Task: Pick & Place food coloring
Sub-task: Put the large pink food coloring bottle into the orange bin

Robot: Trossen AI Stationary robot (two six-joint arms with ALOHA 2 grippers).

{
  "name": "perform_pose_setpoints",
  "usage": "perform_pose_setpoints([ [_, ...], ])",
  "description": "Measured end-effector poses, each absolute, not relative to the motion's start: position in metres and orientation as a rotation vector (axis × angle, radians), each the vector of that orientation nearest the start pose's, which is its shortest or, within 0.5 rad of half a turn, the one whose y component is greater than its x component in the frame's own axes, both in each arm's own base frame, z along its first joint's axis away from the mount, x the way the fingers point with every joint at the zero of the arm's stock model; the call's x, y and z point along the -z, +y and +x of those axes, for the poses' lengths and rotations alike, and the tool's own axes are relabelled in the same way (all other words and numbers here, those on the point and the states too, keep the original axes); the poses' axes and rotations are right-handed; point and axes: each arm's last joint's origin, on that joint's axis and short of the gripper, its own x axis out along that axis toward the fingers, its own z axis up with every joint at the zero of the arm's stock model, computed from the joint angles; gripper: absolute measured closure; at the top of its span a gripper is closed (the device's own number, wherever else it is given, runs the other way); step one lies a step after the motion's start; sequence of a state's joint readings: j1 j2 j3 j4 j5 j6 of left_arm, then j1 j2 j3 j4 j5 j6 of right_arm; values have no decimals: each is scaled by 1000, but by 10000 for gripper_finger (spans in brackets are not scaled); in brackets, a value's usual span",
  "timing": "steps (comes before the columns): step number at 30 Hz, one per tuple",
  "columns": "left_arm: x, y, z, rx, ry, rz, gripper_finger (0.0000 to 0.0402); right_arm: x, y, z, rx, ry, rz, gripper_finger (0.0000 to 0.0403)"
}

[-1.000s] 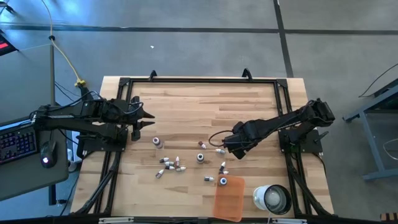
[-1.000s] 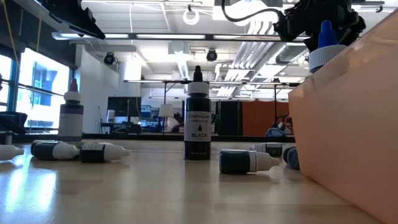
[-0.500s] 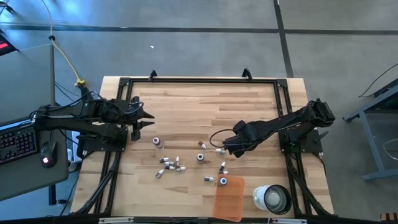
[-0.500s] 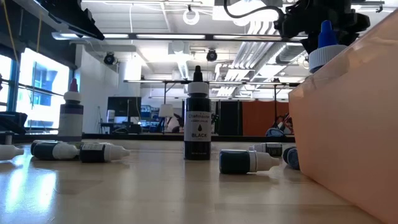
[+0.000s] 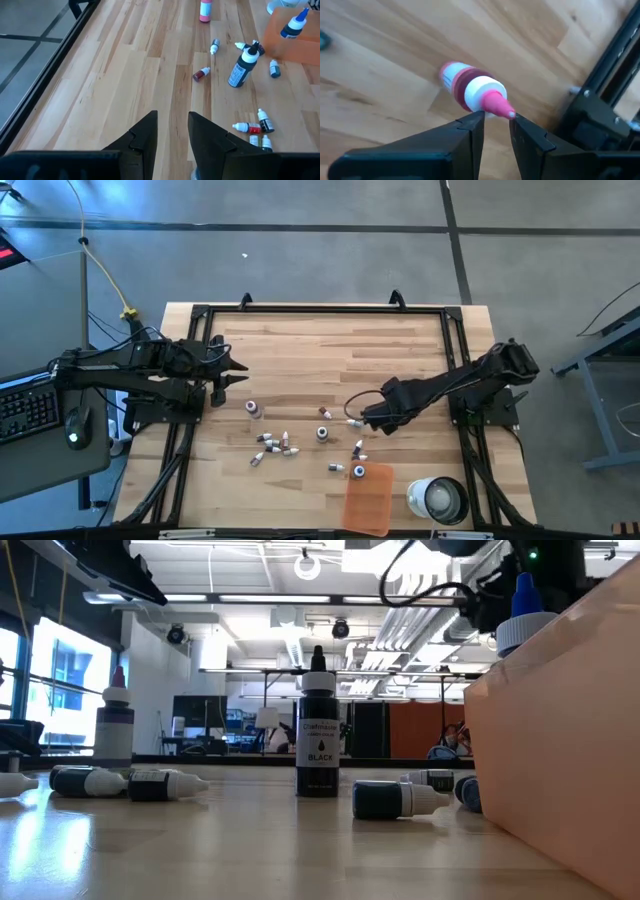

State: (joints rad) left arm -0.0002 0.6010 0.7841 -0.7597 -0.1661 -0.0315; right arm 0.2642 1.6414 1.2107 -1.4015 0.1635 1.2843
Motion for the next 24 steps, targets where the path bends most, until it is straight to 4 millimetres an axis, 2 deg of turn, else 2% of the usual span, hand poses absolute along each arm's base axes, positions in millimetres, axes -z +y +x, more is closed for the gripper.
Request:
perform_pose_setpoints([
  [4, -304, 5, 113, -170, 572, 17, 294, -219, 62, 252, 1020, 1478, 505, 316],
  [13, -304, 5, 113, -171, 570, 17, 294, -220, 62, 251, 987, 1484, 485, 316],
  [24, -304, 5, 113, -173, 570, 14, 294, -242, 57, 244, 927, 1341, 542, 316],
])
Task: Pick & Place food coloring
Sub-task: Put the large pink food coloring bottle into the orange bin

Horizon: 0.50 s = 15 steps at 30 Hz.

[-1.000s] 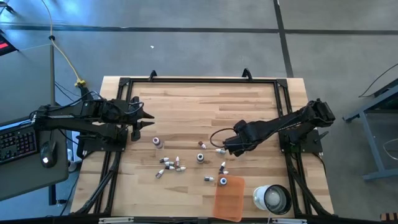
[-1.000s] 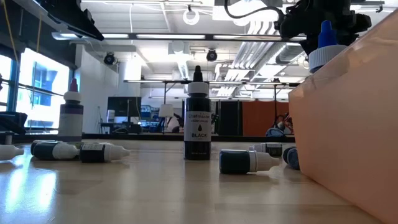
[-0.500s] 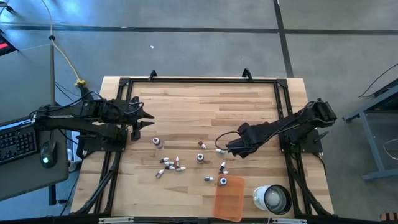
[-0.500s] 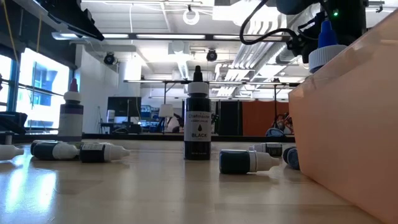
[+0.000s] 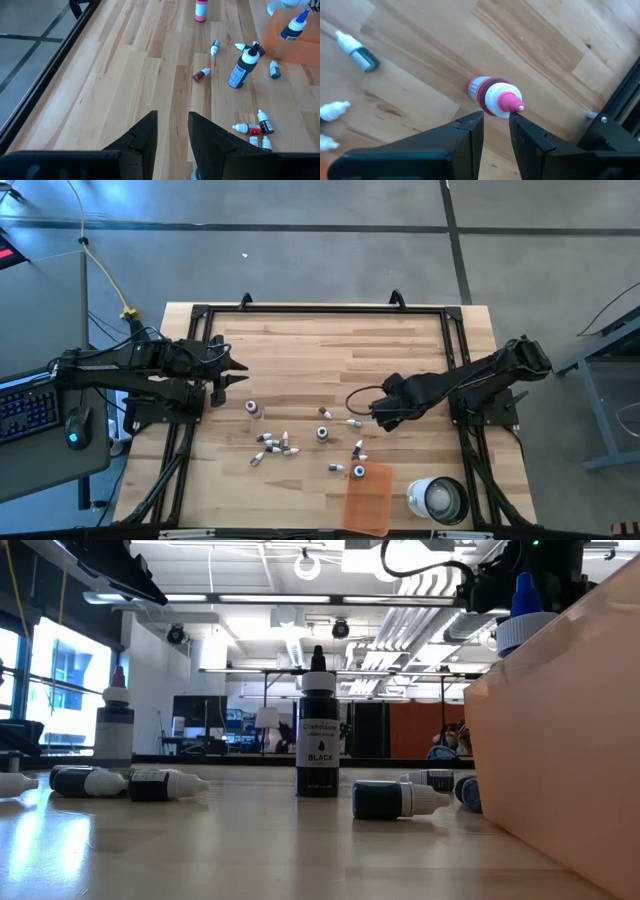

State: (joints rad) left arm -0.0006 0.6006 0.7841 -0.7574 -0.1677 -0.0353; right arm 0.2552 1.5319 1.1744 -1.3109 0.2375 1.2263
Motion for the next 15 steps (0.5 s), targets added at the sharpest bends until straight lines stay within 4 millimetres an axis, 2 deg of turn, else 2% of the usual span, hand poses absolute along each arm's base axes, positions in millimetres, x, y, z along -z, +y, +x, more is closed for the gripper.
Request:
perform_pose_setpoints([
  [8, -304, 5, 113, -173, 569, 14, 294, -237, 48, 246, 944, 1338, 542, 316],
  [12, -304, 5, 113, -173, 570, 14, 294, -228, 43, 241, 960, 1388, 564, 316],
  [15, -304, 5, 113, -173, 570, 14, 294, -227, 45, 241, 911, 1443, 617, 316],
])
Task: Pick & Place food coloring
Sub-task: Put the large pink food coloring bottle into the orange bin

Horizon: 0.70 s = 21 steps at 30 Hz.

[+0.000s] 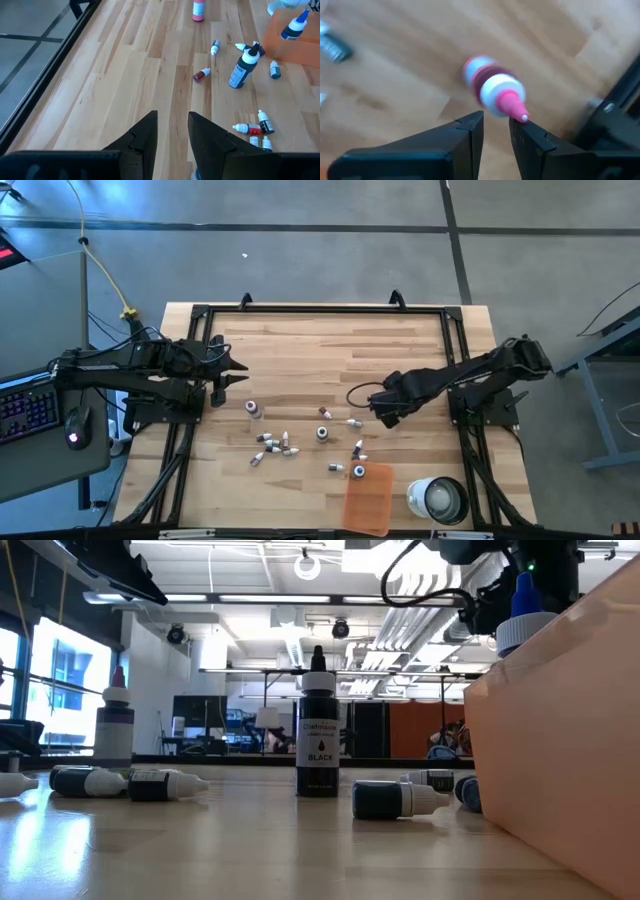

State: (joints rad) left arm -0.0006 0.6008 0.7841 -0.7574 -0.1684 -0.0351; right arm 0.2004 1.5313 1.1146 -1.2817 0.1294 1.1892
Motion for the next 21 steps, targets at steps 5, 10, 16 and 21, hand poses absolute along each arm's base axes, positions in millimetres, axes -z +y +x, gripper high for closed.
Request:
perform_pose_setpoints([
  [5, -304, 5, 113, -175, 570, 15, 294, -232, 51, 243, 858, 1460, 623, 316],
  [10, -304, 5, 113, -176, 570, 16, 294, -233, 48, 242, 871, 1474, 621, 316],
  [16, -304, 5, 113, -175, 570, 16, 294, -233, 43, 238, 886, 1529, 612, 316],
  [21, -304, 5, 113, -176, 569, 16, 294, -234, 37, 235, 892, 1590, 634, 316],
])
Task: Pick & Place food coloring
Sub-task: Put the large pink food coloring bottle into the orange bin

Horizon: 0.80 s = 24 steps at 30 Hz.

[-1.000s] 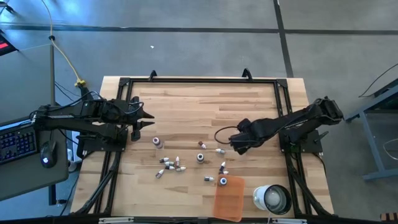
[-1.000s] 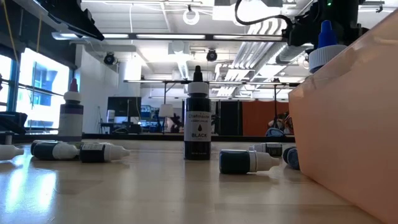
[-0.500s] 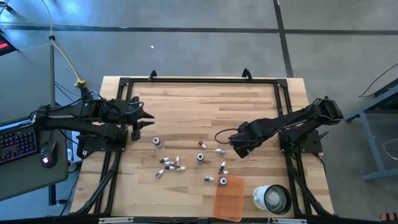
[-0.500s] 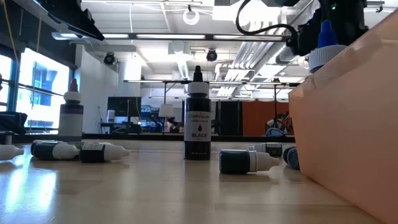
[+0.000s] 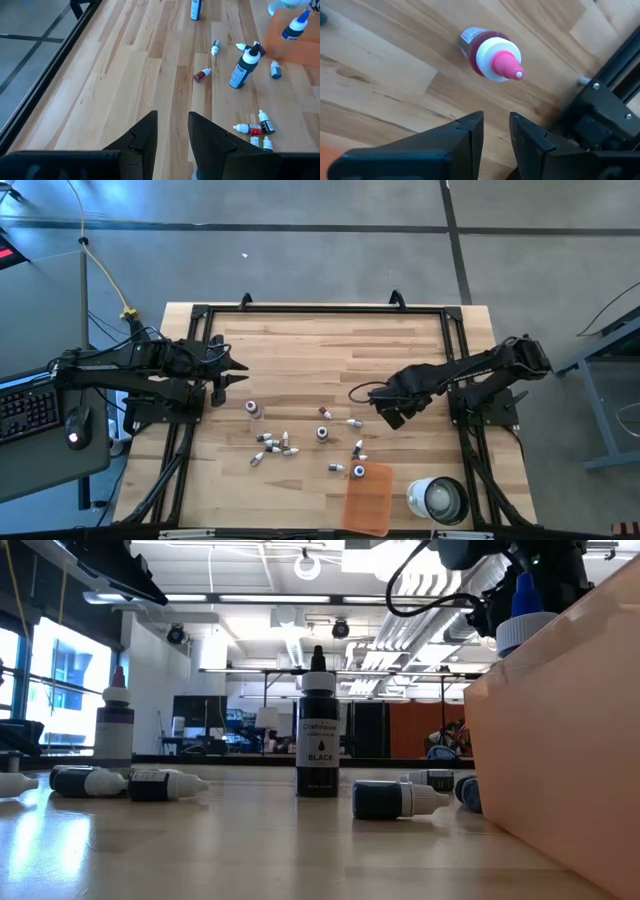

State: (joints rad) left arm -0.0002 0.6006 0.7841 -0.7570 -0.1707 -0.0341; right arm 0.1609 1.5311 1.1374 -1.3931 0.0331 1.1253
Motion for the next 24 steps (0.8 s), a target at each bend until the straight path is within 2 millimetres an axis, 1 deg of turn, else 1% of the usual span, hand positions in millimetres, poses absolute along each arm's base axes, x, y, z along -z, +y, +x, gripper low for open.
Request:
perform_pose_setpoints([
  [5, -306, 5, 114, -175, 545, 14, 294, -234, 32, 236, 819, 1625, 589, 316],
  [12, -311, 5, 117, -175, 489, 9, 294, -235, 24, 237, 812, 1611, 515, 316],
  [24, -311, 5, 117, -175, 487, 8, 294, -234, 14, 240, 747, 1613, 465, 316],
])
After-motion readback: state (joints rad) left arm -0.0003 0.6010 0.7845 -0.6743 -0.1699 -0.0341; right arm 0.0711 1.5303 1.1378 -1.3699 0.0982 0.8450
